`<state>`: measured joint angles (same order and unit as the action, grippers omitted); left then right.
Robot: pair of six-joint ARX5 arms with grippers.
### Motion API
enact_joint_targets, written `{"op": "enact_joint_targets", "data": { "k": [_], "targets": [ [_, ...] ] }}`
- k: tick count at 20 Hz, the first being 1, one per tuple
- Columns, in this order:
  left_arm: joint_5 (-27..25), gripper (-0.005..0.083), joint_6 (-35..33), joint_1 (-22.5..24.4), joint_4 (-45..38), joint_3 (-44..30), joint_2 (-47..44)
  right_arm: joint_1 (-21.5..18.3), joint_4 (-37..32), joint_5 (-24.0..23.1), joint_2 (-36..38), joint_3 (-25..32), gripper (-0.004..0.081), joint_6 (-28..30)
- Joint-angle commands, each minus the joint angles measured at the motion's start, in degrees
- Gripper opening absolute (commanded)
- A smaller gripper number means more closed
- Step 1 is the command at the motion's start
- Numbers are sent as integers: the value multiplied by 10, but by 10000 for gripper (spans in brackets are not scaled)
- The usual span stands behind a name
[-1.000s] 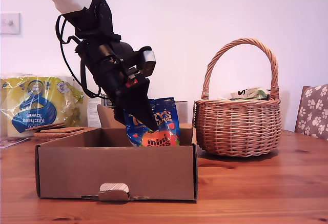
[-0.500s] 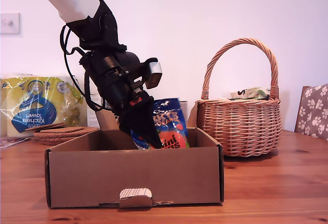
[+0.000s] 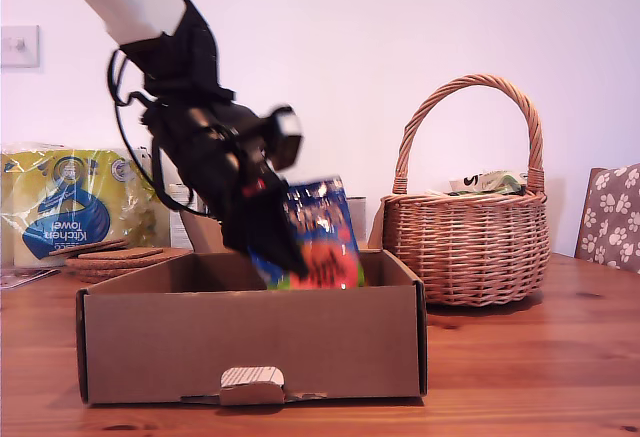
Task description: Move the bags of Easter eggs from the cardboard box on the left into the woven basket on the right side.
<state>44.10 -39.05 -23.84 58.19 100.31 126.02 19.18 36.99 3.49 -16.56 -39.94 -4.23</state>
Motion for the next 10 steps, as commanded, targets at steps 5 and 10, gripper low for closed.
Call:
{"op": "enact_joint_targets", "data": {
  "k": [5, 10],
  "targets": [
    [162, -23, 53, 40, -24, -4, -89, -1, -2, 0, 3, -3, -11, 2],
    [159, -22, 151, 13, -124, -4, -91, -1, -2, 0, 3, -3, -11, 2]
  ]
}}
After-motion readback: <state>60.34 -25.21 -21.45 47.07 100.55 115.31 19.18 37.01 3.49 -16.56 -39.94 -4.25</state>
